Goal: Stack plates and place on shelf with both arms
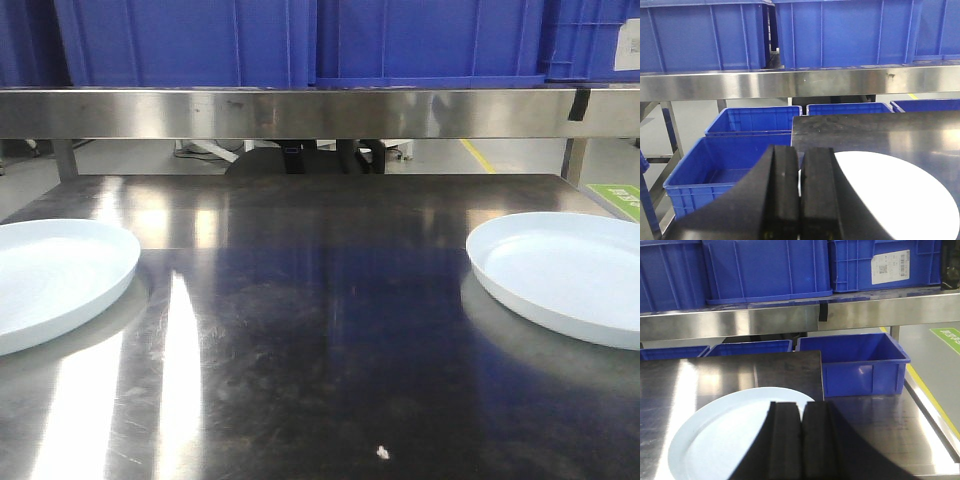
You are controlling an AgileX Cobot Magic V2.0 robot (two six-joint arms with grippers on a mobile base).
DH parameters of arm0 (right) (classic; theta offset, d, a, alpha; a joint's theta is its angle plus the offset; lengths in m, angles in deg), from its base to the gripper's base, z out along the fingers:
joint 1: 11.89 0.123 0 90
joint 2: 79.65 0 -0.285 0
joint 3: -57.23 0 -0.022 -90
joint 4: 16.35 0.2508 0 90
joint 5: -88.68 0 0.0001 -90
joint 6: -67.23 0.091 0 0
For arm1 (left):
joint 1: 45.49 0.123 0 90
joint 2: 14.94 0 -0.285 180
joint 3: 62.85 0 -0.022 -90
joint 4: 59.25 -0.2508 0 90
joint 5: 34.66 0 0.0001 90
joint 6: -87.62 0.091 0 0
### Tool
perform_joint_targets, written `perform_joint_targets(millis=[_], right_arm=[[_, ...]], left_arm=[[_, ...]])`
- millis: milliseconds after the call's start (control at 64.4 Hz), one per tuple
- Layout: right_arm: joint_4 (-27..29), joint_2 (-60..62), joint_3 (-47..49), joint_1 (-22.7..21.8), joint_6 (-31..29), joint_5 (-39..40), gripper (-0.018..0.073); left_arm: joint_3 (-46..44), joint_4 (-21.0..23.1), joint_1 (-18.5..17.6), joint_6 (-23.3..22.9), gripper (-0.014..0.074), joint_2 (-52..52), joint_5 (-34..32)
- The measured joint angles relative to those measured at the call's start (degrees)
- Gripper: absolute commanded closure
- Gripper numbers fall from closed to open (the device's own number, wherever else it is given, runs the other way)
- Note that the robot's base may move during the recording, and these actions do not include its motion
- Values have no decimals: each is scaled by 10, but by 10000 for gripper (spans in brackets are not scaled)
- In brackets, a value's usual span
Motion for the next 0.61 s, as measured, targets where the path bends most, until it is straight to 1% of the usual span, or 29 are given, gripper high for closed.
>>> perform_joint_targets(millis=[217, 341, 466, 605], right_arm=[[0, 0, 0, 0, 0, 0, 510], [0, 0, 0, 0, 0, 0, 510], [0, 0, 0, 0, 0, 0, 510], [0, 0, 0, 0, 0, 0, 510]], left_arm=[[-10, 0, 0, 0, 513, 0, 5], [-46, 0, 0, 0, 509, 0, 32], [-89, -1, 0, 0, 509, -1, 76], [-128, -1, 0, 0, 509, -45, 97]])
